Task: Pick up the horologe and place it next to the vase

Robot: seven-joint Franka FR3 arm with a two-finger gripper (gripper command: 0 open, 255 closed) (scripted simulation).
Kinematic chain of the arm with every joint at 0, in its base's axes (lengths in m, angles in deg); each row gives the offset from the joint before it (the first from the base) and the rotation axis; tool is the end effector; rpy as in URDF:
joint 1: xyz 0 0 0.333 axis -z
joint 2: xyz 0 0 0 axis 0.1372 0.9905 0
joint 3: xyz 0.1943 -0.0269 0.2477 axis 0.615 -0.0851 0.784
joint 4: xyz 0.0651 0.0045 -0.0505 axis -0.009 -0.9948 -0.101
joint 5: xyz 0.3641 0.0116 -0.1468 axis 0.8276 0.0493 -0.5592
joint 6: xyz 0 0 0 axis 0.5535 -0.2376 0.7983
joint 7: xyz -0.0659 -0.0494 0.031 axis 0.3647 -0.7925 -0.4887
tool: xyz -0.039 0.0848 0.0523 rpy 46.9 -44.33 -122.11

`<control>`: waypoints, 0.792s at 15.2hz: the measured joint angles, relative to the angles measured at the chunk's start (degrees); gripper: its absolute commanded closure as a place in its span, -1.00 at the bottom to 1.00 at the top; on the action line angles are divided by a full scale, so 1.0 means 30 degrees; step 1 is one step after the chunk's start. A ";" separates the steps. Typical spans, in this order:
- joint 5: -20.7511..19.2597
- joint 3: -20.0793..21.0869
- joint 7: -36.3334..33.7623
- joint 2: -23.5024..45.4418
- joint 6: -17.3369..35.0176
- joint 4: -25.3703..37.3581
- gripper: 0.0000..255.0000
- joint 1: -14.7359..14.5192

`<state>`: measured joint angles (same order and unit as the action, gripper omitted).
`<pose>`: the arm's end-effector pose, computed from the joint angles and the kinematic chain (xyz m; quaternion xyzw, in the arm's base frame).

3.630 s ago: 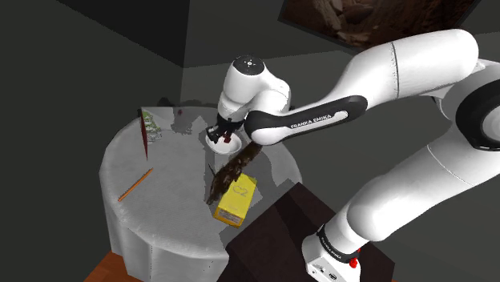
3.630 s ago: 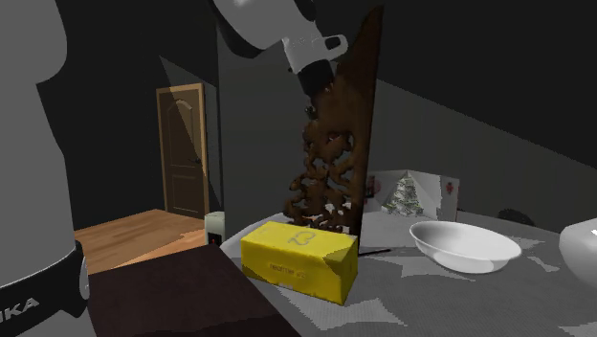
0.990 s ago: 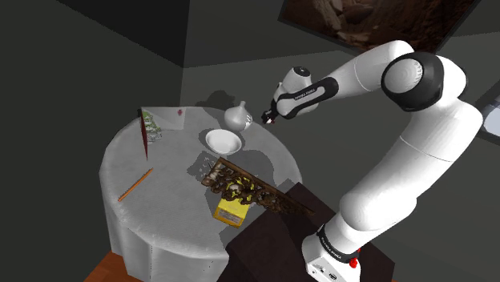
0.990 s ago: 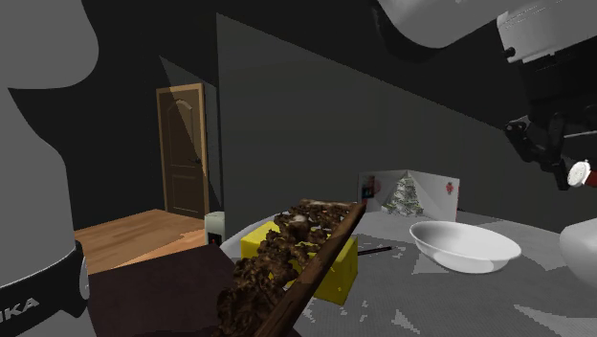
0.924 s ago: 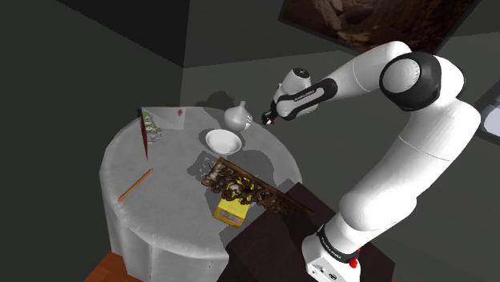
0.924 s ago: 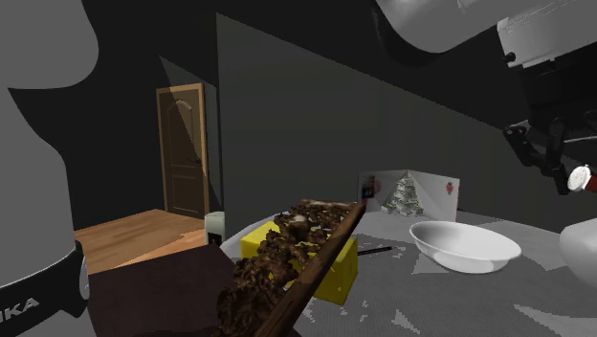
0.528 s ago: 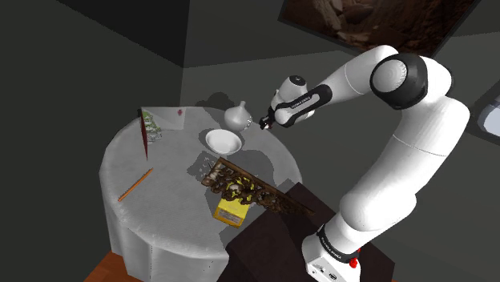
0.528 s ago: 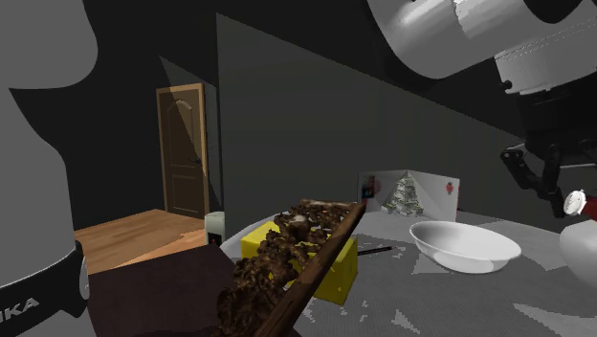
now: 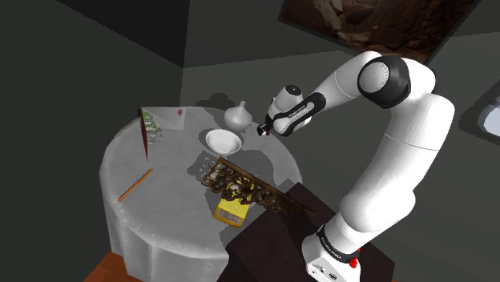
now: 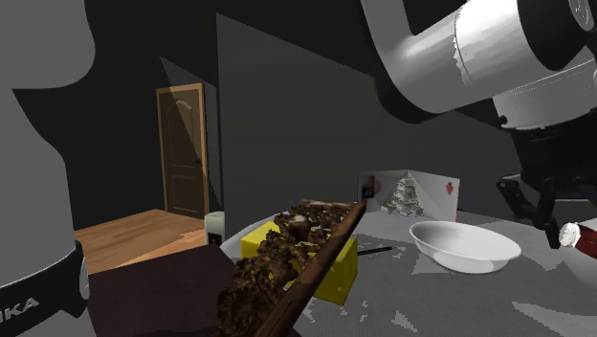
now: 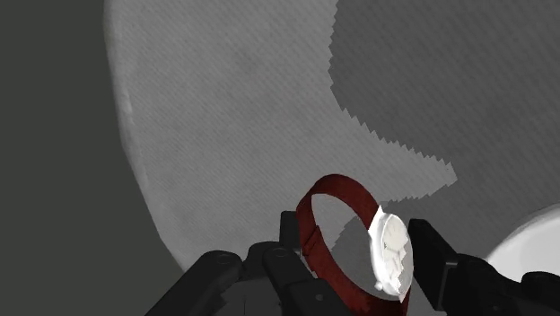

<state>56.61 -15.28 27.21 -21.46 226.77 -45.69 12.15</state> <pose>0.5112 -0.2179 0.2529 0.9805 -0.0352 0.1484 0.1241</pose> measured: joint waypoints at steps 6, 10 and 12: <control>-0.0785 -0.0840 -0.0912 0.1560 0.1346 0.0252 1.00 -0.0604; -0.1127 -0.1409 -0.1456 0.2636 0.2165 0.0531 1.00 -0.1093; -0.1274 -0.1741 -0.1741 0.3165 0.2595 0.0641 1.00 -0.1400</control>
<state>52.79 -20.50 21.99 -11.96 234.55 -43.77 7.95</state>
